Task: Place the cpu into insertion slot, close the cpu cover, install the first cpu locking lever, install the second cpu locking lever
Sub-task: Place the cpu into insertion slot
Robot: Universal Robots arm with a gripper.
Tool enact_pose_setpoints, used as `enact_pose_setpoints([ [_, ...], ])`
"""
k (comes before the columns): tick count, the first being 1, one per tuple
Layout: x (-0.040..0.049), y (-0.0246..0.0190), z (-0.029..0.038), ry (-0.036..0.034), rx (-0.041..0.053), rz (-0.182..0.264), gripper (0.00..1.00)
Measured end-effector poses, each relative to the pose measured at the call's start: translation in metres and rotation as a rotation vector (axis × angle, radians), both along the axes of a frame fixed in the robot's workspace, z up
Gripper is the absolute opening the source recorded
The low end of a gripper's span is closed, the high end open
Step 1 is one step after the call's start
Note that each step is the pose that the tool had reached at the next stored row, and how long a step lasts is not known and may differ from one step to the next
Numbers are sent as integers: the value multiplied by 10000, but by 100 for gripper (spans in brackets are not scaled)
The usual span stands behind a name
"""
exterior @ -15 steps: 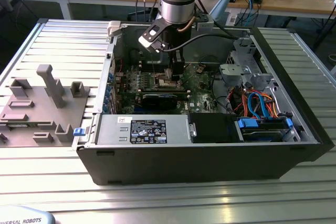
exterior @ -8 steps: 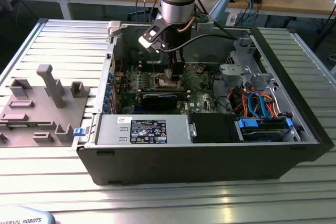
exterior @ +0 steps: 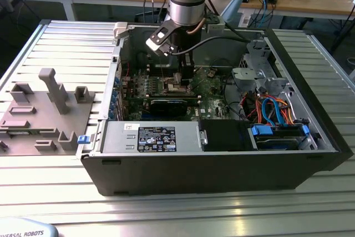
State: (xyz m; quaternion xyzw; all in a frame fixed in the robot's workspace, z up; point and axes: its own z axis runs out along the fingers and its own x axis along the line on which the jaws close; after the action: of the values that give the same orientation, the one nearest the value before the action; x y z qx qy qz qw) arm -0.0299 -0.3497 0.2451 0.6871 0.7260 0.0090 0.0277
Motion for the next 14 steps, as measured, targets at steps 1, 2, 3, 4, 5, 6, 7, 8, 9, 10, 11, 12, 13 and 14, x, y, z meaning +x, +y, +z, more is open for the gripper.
enact_pose_setpoints([
  [1,-8,2,-1,0,1,1,55],
  [2,-17,5,-3,0,2,-2,55],
  [3,-20,6,-4,0,2,-5,55],
  [4,-24,8,-5,1,2,-12,55],
  [5,-24,9,-5,1,2,-14,55],
  [6,-24,10,-6,0,2,-15,55],
  [7,-25,10,-7,1,1,-18,55],
  [8,-25,11,-10,1,1,-21,55],
  [9,-25,11,-13,0,1,-20,55],
  [10,-25,11,-13,1,1,-20,55],
  [11,-25,11,-14,0,1,-20,55],
  [12,-25,11,-19,1,2,-20,55],
  [13,-25,11,-22,1,1,-20,55],
  [14,-25,11,-25,1,2,-20,55],
])
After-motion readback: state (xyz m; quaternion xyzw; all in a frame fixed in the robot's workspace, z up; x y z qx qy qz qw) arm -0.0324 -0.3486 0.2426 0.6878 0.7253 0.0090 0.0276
